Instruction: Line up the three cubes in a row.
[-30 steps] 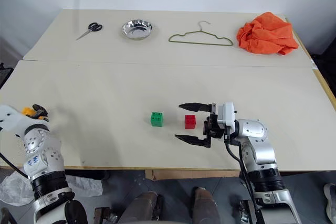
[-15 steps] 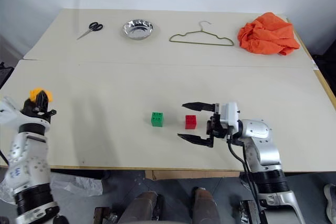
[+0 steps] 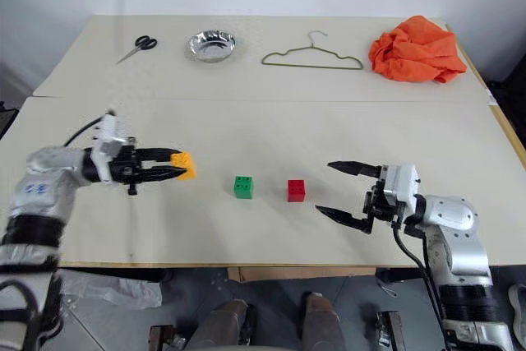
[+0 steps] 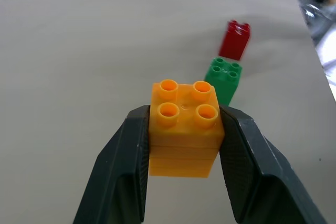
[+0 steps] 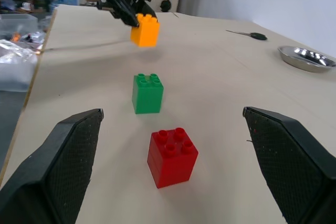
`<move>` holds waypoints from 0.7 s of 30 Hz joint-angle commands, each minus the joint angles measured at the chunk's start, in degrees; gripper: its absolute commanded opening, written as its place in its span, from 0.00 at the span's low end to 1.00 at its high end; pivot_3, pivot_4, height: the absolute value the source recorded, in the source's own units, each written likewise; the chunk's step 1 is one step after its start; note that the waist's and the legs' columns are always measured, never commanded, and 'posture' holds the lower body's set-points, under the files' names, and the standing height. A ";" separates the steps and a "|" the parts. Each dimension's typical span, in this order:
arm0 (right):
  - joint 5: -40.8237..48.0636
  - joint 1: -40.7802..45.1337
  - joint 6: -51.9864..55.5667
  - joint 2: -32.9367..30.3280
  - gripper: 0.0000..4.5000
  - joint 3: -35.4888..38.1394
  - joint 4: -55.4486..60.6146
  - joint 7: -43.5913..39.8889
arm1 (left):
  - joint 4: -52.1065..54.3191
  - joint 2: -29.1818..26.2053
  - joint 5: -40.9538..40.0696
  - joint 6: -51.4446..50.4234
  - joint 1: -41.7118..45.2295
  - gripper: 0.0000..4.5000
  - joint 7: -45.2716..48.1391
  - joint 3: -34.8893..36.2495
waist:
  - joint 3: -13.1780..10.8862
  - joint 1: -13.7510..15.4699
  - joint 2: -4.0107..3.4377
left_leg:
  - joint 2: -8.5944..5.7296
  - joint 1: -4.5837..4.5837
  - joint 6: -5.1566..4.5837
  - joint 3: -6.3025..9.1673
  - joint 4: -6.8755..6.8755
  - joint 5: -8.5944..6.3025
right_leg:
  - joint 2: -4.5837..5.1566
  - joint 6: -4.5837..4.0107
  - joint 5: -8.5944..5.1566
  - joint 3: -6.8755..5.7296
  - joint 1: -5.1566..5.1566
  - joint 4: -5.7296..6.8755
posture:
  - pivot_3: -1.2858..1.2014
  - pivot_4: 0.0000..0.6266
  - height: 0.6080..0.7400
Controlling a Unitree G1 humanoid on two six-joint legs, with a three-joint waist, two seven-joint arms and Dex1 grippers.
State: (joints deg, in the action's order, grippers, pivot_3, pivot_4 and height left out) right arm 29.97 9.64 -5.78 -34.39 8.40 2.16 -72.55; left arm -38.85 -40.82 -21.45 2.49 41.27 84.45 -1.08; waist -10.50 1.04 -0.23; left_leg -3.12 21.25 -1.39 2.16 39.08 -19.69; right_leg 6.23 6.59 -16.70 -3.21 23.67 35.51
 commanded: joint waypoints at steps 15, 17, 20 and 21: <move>2.11 -12.44 1.52 -2.48 1.00 5.65 13.10 6.97 | -21.90 4.88 3.55 18.54 9.22 0.33 8.05 -11.98 | -0.06 0.50 0.12 | -0.11 -0.01 -0.18 -0.04 0.10 0.02 | 0.12 0.12 0.06 0.13 -0.03 0.05 | 0.52 0.24 1.00; 2.29 -12.68 1.66 -2.94 1.00 5.57 13.02 6.86 | -21.47 4.73 2.82 17.62 9.07 0.33 8.05 -13.24 | -0.06 0.52 0.12 | -0.13 -0.02 -0.21 -0.03 0.10 0.02 | 0.14 0.12 0.06 0.12 -0.06 0.05 | 0.52 0.24 1.00; 2.38 -11.91 1.89 -3.47 1.00 5.22 12.11 6.38 | -20.20 3.78 1.38 15.20 8.93 0.55 8.05 -14.25 | -0.06 0.45 0.12 | -0.15 -0.03 -0.23 -0.03 0.10 0.02 | 0.16 0.13 0.07 0.13 -0.07 0.05 | 0.52 0.24 1.00; 2.35 -11.51 1.86 -3.55 1.00 5.08 11.58 6.18 | -20.04 3.52 1.26 15.18 8.90 0.62 8.05 -14.23 | -0.08 0.39 0.15 | -0.14 -0.02 -0.23 -0.03 0.10 0.03 | 0.14 0.13 0.07 0.13 -0.06 0.05 | 0.52 0.24 1.00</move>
State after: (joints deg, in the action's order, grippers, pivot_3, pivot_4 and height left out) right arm 30.99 -2.43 -3.65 -37.37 12.16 13.27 -65.95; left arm -59.93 -36.43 -18.86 18.29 50.10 86.08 -14.97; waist -10.58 1.43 -0.07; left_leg -3.26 21.23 -1.62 2.13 39.18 -19.66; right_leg 6.36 6.72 -16.63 -3.08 23.61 35.56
